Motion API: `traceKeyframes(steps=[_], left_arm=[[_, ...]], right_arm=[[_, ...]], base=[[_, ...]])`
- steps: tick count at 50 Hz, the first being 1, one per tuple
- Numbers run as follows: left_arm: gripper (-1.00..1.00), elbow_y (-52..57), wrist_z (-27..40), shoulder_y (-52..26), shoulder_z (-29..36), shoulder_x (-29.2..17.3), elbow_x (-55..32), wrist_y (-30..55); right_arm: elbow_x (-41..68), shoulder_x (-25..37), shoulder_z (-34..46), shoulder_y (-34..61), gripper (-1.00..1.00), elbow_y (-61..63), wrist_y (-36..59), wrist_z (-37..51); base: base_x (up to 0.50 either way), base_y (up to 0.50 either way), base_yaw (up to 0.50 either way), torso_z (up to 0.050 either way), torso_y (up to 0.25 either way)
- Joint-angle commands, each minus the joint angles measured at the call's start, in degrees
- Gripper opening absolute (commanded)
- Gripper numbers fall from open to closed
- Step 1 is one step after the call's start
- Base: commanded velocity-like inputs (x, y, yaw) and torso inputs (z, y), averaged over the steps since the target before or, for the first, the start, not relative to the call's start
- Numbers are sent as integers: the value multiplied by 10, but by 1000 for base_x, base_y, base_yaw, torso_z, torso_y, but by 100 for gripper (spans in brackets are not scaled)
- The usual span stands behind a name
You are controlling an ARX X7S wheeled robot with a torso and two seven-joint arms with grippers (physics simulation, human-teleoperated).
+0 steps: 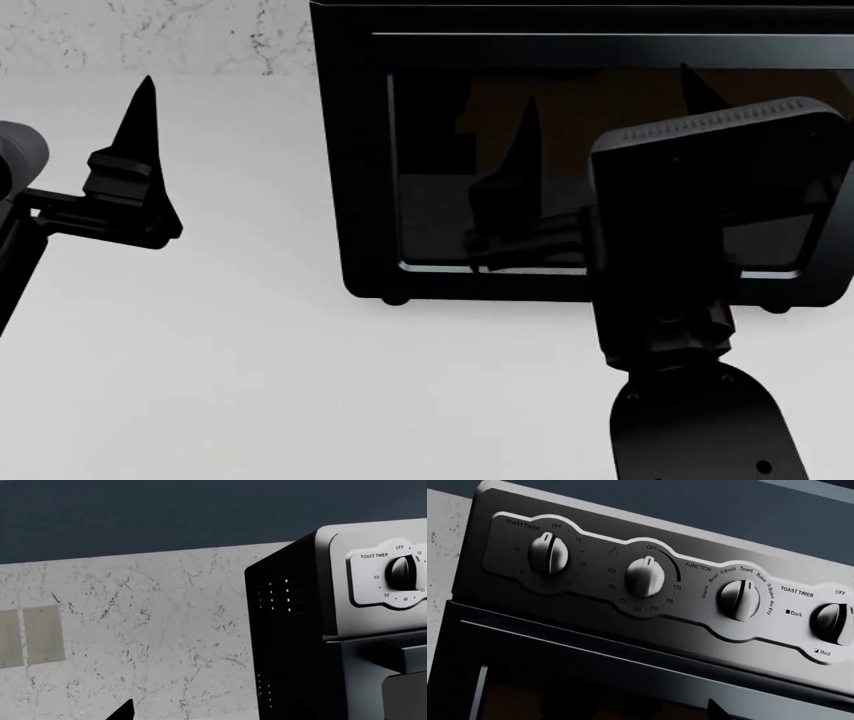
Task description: Turn on the toaster oven by setting the timer.
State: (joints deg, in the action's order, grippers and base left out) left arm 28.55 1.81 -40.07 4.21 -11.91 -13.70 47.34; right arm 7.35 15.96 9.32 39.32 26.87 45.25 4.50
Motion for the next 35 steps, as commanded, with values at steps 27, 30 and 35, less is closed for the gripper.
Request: traceKeyframes(steps=[27, 30, 35], left_arm=[[100, 15, 10, -2, -7, -15, -16, 8], [100, 12, 10, 0, -6, -16, -15, 3], [100, 12, 11, 2, -6, -17, -16, 0]], right_arm=[[17, -40, 70, 118, 100, -67, 11, -25], [18, -47, 77, 126, 100, -85, 4, -28], [14, -52, 89, 141, 100, -112, -5, -31]], base=[[0, 0, 0, 0, 0], [0, 0, 0, 0, 0], [0, 0, 0, 0, 0]])
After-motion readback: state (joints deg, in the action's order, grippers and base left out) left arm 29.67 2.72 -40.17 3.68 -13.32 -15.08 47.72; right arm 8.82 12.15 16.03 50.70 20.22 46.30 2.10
